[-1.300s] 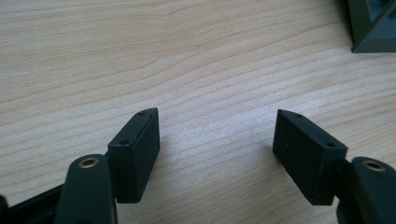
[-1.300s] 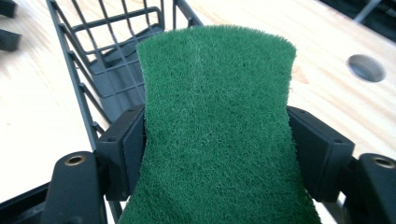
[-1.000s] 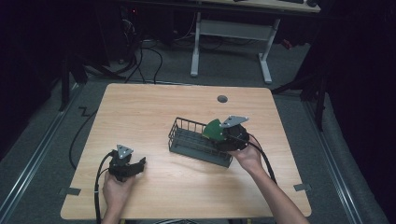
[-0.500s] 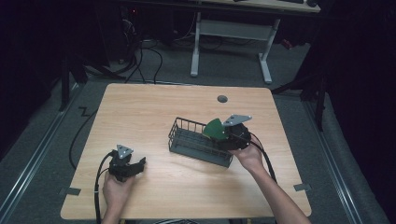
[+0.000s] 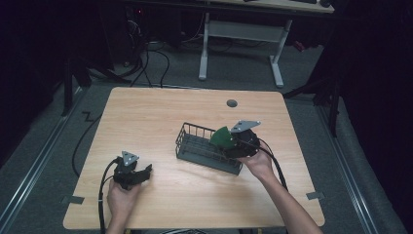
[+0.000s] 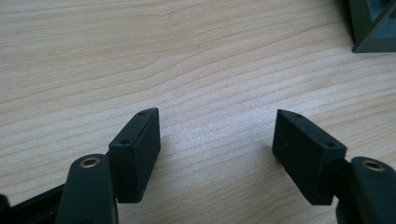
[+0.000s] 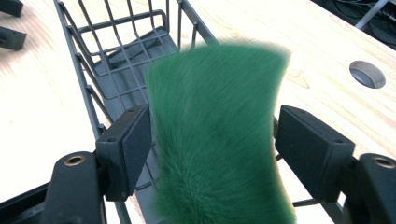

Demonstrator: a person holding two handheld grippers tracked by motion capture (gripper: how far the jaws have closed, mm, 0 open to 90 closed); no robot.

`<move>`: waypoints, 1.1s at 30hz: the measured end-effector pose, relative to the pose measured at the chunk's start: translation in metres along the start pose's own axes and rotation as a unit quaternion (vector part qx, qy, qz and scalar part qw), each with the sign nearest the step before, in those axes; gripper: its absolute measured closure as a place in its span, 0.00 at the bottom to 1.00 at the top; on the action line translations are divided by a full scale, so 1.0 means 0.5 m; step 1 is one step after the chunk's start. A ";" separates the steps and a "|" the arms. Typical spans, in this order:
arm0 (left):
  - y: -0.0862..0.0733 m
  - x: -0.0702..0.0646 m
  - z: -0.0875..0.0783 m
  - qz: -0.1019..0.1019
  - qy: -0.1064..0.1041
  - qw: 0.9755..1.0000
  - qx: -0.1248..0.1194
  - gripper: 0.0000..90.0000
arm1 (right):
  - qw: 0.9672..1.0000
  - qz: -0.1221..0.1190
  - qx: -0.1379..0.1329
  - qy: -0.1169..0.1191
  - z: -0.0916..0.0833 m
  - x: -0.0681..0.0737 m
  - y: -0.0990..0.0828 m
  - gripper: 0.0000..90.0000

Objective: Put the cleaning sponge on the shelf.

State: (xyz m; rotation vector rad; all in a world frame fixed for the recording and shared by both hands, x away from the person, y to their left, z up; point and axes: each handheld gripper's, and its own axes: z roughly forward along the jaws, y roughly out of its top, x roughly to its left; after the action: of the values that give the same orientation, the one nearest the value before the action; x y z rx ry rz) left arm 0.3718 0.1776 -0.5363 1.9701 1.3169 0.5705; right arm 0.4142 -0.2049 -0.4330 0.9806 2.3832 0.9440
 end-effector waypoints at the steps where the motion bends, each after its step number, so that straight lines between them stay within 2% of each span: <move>1: 0.000 0.000 0.000 0.000 0.000 1.000 0.000 0.36 | 1.000 0.000 0.000 0.001 0.000 0.000 -0.001 0.34; 4: 0.000 0.000 0.000 0.000 0.000 1.000 0.000 0.36 | 1.000 -0.003 -0.003 0.009 0.000 0.002 -0.003 0.42; 8: 0.000 0.000 0.000 0.000 0.000 1.000 0.000 0.36 | 1.000 -0.006 0.000 0.009 0.004 0.004 -0.005 0.44; 11: 0.000 0.000 0.000 0.000 0.000 1.000 0.000 0.36 | 1.000 0.013 -0.023 0.014 -0.009 -0.001 -0.006 0.43; 14: 0.000 0.000 0.000 0.000 0.000 1.000 0.000 0.36 | 0.998 0.037 -0.050 0.015 -0.037 -0.010 -0.010 0.42; 17: 0.000 0.000 0.000 0.000 0.000 1.000 0.000 0.36 | 0.995 0.064 -0.075 0.008 -0.065 -0.023 -0.023 0.45; 19: 0.000 0.000 0.000 0.000 0.000 1.000 0.000 0.36 | 0.994 0.085 -0.073 0.002 -0.079 -0.035 -0.035 0.45; 22: 0.000 0.000 0.000 0.000 0.000 1.000 0.000 0.36 | 0.992 0.102 -0.079 -0.012 -0.103 -0.047 -0.051 0.46; 24: 0.000 0.000 0.000 0.000 0.000 1.000 0.000 0.36 | 0.989 0.117 -0.091 -0.019 -0.122 -0.054 -0.064 0.47; 27: 0.000 0.000 0.000 0.000 0.000 1.000 0.000 0.36 | 0.987 0.131 -0.093 -0.029 -0.143 -0.065 -0.086 0.47; 33: 0.000 0.000 0.000 0.000 0.000 1.000 0.000 0.36 | 0.980 0.163 -0.106 -0.039 -0.176 -0.087 -0.134 0.48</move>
State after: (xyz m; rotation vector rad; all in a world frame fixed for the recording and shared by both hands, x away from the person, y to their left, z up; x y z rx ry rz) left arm 0.3718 0.1776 -0.5363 1.9707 1.3171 0.5710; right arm 0.3621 -0.3102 -0.4150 1.3193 2.0427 1.2218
